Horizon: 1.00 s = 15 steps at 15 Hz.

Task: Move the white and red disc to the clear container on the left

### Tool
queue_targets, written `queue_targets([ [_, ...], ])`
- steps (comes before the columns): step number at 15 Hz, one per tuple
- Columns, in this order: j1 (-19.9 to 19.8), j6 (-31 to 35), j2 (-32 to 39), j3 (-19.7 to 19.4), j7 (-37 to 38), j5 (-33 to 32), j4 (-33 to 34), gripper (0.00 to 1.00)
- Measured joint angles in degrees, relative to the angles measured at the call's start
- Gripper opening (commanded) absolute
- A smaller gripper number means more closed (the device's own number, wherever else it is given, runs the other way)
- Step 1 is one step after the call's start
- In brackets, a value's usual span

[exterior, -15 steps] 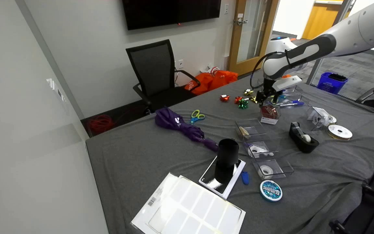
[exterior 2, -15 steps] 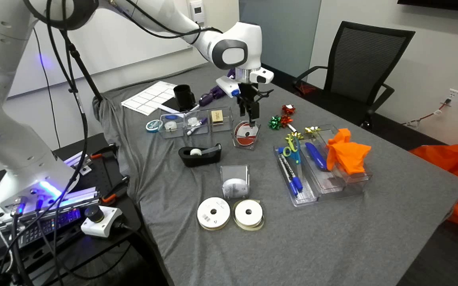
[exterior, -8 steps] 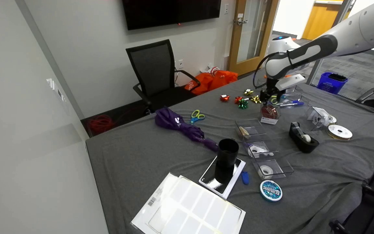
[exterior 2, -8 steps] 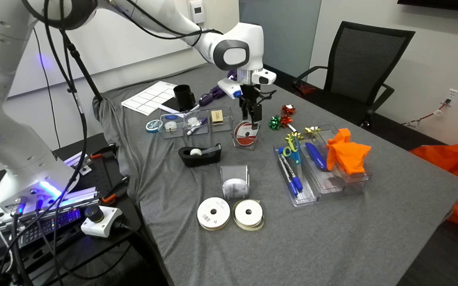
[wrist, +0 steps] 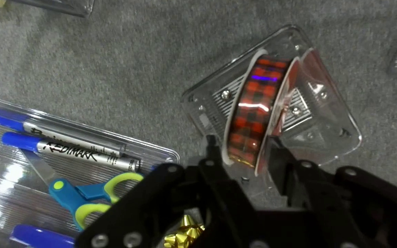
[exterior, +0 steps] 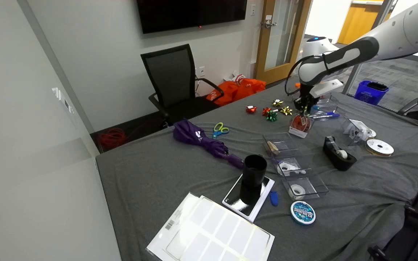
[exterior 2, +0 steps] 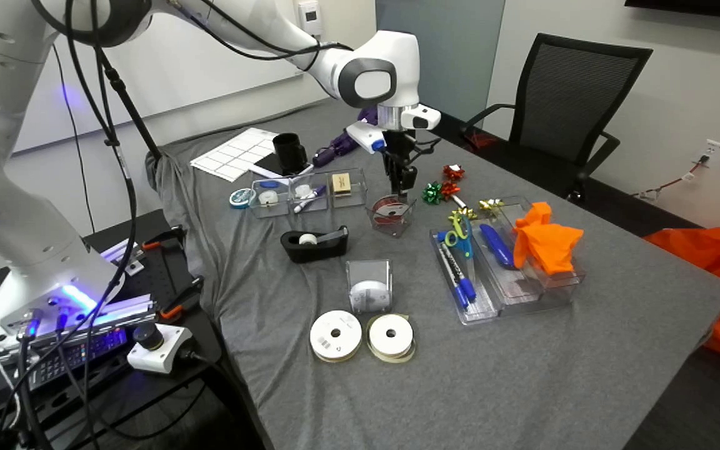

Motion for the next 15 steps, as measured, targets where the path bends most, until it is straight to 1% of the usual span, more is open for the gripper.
queue_targets([
  [1,-0.10,0.00,0.00,0.00,-0.01,0.00,0.28,0.72],
  [4,-0.41,0.00,0.01,-0.01,-0.03,0.02,1.18,0.94],
  [5,-0.50,-0.01,0.01,-0.01,-0.03,0.08,1.58,0.98],
  [6,-0.57,-0.06,-0.02,0.00,-0.03,0.29,2.06,1.00],
  [8,-0.66,-0.26,-0.59,0.54,0.21,2.03,2.72,1.00],
  [12,-0.45,-1.47,-4.07,4.43,1.18,8.54,1.53,1.00],
  [15,-0.41,-1.90,-5.98,5.08,1.61,9.01,0.34,1.00],
])
